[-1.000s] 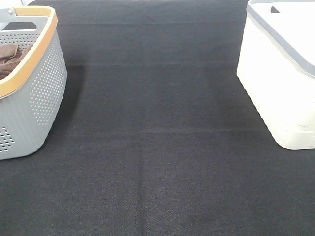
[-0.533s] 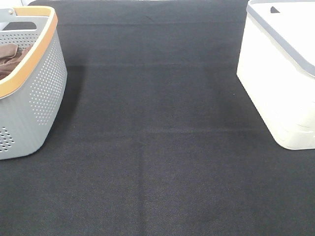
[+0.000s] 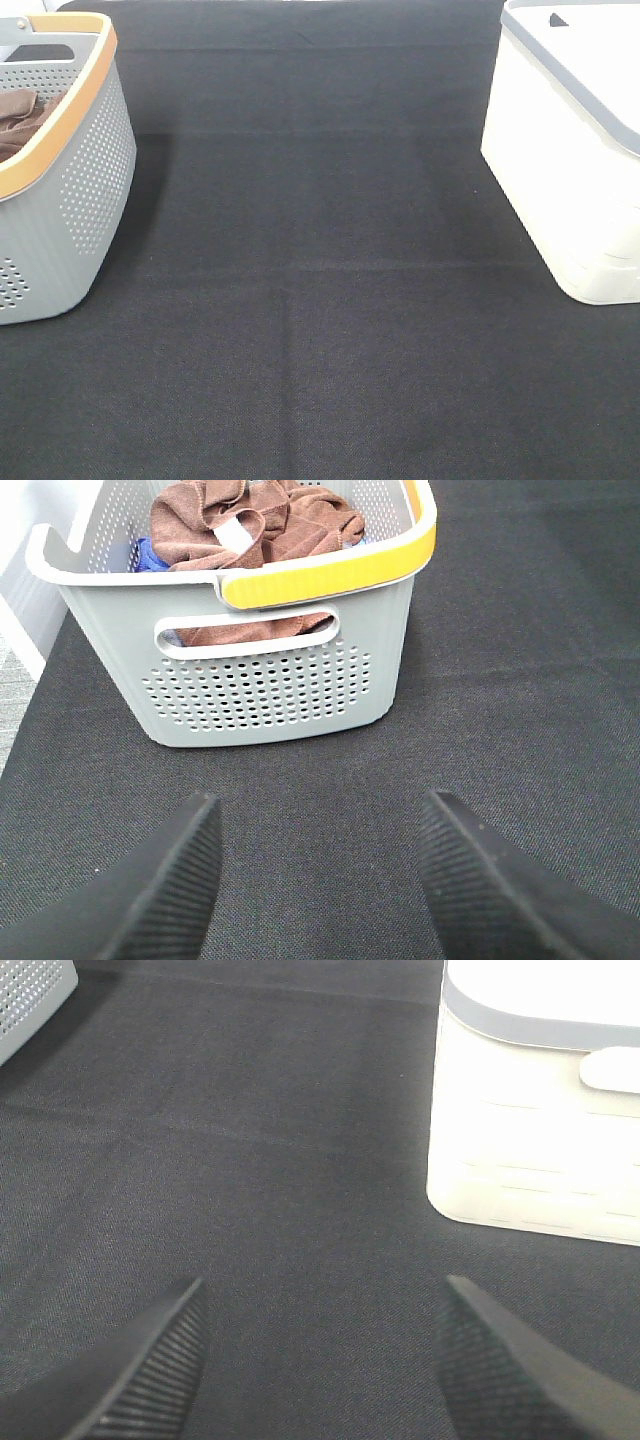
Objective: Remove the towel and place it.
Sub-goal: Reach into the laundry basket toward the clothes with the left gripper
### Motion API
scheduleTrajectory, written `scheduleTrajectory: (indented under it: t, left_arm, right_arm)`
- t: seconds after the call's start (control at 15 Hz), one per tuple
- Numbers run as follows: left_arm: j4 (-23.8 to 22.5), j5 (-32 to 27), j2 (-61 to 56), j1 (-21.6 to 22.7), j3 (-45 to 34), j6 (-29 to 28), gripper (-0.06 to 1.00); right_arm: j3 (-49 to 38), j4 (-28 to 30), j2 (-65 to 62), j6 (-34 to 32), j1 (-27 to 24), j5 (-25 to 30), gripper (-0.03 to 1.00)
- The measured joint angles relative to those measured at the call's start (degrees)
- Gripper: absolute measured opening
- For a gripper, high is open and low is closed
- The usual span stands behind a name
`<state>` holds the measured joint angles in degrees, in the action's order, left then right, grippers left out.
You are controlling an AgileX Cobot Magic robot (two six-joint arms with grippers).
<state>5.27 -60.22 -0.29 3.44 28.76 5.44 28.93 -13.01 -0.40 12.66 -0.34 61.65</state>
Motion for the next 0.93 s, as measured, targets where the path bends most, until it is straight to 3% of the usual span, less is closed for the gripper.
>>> scheduleTrajectory:
  t: [0.93]
  left_arm:
    - [-0.06, 0.23, 3.78, 0.00, 0.17, 0.00, 0.57]
  right_arm:
    - [0.00, -0.23, 0.00, 0.00, 0.00, 0.00, 0.62]
